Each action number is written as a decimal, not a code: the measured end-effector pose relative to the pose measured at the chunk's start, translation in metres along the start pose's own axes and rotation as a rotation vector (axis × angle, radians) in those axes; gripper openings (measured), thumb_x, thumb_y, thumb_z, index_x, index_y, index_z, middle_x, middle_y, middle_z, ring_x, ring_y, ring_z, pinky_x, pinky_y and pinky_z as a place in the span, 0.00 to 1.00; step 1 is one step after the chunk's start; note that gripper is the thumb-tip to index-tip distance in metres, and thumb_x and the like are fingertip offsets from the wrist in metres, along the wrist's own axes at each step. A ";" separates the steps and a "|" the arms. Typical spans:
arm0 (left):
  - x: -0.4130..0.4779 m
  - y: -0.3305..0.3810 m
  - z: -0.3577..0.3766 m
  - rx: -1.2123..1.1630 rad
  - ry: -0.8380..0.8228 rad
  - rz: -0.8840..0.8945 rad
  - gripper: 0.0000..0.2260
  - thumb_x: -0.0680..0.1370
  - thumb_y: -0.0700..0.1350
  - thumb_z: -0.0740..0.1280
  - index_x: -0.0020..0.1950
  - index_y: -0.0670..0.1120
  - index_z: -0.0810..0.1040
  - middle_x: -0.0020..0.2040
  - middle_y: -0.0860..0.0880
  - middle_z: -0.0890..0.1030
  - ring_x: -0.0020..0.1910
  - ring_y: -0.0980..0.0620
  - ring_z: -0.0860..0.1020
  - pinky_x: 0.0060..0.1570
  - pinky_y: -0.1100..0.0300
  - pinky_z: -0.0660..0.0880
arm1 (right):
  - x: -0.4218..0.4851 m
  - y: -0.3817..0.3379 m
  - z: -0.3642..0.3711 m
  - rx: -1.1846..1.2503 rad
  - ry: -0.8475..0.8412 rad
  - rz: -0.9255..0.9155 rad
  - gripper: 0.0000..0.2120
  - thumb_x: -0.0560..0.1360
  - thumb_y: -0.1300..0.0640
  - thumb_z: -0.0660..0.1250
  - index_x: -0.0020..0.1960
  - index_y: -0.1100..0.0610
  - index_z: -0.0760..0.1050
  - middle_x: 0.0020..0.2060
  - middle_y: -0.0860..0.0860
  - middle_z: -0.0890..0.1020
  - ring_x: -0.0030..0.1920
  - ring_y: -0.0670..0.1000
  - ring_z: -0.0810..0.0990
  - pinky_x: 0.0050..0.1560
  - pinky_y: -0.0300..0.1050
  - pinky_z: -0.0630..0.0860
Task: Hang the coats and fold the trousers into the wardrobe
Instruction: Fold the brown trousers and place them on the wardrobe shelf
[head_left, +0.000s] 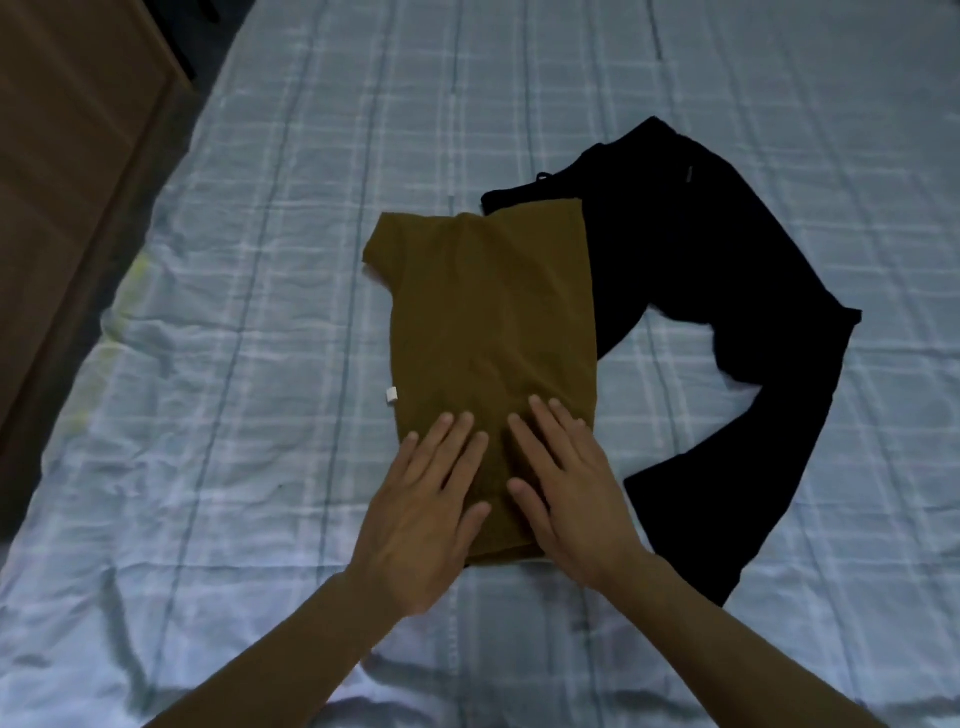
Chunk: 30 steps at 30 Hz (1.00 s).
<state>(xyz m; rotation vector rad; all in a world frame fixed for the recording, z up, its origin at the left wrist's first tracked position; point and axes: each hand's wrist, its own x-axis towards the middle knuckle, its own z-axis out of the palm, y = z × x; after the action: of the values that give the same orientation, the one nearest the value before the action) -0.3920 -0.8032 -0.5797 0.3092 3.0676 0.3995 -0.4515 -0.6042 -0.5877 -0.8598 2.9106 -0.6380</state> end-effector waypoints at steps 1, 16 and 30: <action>0.005 -0.001 0.006 0.023 -0.037 -0.009 0.27 0.84 0.58 0.49 0.80 0.46 0.60 0.81 0.46 0.57 0.80 0.48 0.53 0.77 0.45 0.57 | 0.001 0.002 0.007 -0.010 -0.038 -0.001 0.28 0.83 0.41 0.52 0.79 0.51 0.58 0.80 0.53 0.56 0.80 0.53 0.52 0.78 0.56 0.54; 0.004 -0.019 0.029 -0.027 -0.233 0.067 0.34 0.81 0.68 0.47 0.82 0.51 0.48 0.82 0.50 0.46 0.81 0.51 0.42 0.78 0.43 0.49 | -0.013 0.021 0.028 0.050 -0.159 -0.029 0.32 0.80 0.36 0.54 0.80 0.49 0.55 0.80 0.53 0.52 0.80 0.54 0.47 0.77 0.61 0.51; -0.010 -0.028 0.016 0.041 0.049 0.413 0.28 0.71 0.39 0.66 0.73 0.45 0.72 0.73 0.44 0.73 0.70 0.43 0.72 0.72 0.48 0.60 | -0.039 0.020 0.025 -0.020 -0.053 -0.056 0.45 0.58 0.63 0.78 0.73 0.55 0.69 0.70 0.58 0.72 0.70 0.60 0.71 0.69 0.60 0.68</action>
<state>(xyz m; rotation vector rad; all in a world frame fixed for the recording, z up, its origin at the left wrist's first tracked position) -0.3865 -0.8280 -0.6023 0.9549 3.0485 0.3577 -0.4254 -0.5779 -0.6215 -0.9482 2.8600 -0.5810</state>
